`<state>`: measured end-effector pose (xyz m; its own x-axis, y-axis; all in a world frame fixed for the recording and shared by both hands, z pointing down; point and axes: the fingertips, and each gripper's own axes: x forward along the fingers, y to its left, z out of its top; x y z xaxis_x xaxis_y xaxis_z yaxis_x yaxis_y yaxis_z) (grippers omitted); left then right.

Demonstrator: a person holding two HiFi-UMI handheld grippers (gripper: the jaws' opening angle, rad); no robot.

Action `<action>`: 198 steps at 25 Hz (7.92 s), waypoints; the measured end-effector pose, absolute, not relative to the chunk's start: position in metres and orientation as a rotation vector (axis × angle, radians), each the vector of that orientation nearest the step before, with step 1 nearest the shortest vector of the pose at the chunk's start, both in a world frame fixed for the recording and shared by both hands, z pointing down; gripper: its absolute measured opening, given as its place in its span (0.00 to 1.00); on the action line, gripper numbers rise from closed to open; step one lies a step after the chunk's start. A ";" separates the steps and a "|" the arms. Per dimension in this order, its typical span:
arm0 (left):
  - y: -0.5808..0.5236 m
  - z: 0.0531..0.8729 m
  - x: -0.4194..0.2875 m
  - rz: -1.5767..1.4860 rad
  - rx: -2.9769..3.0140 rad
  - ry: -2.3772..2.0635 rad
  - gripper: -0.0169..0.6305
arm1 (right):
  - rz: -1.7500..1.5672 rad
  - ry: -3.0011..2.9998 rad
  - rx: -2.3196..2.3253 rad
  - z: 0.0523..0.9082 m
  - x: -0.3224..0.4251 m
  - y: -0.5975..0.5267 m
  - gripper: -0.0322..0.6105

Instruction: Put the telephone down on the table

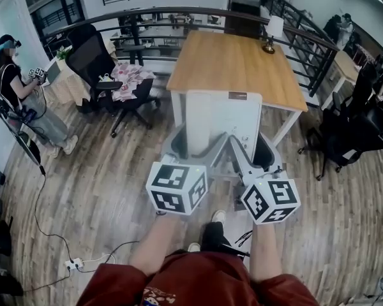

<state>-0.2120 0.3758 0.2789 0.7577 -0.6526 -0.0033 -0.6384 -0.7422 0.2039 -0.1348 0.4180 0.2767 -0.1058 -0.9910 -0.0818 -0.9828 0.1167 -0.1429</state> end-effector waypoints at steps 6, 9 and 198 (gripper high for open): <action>0.345 0.280 -0.182 -0.096 2.762 -1.037 0.63 | -0.090 2.225 -1.978 0.279 -0.105 0.387 0.50; 0.326 0.280 -0.164 -0.091 2.763 -1.035 0.63 | -0.093 2.223 -1.979 0.279 -0.087 0.367 0.49; -0.632 0.667 0.035 0.458 1.983 -1.166 0.63 | -1.236 2.495 -1.822 0.660 0.122 -0.615 0.50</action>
<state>0.0355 -0.6323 0.6673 0.5153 -0.5747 0.6357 -0.8537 -0.2794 0.4395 0.1216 -0.6151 0.6604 -0.3882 -0.7454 0.5420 -0.8829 0.1322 -0.4506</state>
